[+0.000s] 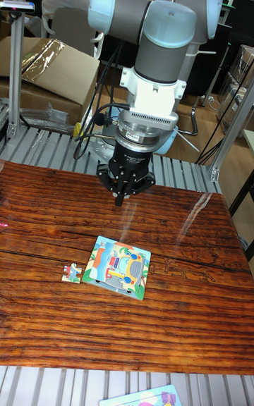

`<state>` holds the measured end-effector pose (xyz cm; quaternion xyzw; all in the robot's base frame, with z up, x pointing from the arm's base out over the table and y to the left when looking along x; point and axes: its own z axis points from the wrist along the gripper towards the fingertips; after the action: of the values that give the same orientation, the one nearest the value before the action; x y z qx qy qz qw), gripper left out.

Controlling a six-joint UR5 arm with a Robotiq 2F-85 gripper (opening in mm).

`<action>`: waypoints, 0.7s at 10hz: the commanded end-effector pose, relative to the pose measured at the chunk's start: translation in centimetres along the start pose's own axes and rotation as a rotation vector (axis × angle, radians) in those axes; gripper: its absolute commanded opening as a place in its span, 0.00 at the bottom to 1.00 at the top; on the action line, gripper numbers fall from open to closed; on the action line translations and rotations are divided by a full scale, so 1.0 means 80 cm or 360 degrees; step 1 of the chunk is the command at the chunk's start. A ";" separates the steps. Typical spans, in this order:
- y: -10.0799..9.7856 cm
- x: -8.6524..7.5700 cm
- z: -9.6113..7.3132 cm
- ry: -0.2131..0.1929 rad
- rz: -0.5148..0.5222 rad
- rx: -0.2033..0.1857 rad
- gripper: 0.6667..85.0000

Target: Assemble one piece of a puzzle

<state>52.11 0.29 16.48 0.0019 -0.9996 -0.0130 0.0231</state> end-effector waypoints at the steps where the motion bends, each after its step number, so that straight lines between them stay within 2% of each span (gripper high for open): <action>1: 0.006 0.002 -0.001 0.0010 0.0042 -0.0031 0.01; 2: -0.006 0.001 -0.001 0.0005 -0.0002 0.0025 0.01; 3: -0.003 -0.004 -0.001 -0.0019 -0.0042 0.0011 0.01; 4: -0.013 -0.010 0.003 -0.0033 -0.0056 0.0014 0.01; 6: -0.048 -0.022 0.011 0.0004 -0.0076 0.0010 0.01; 7: -0.064 -0.030 0.012 -0.0001 -0.0090 0.0011 0.06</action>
<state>53.25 -2.41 15.75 0.0198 -0.9995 -0.0048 0.0228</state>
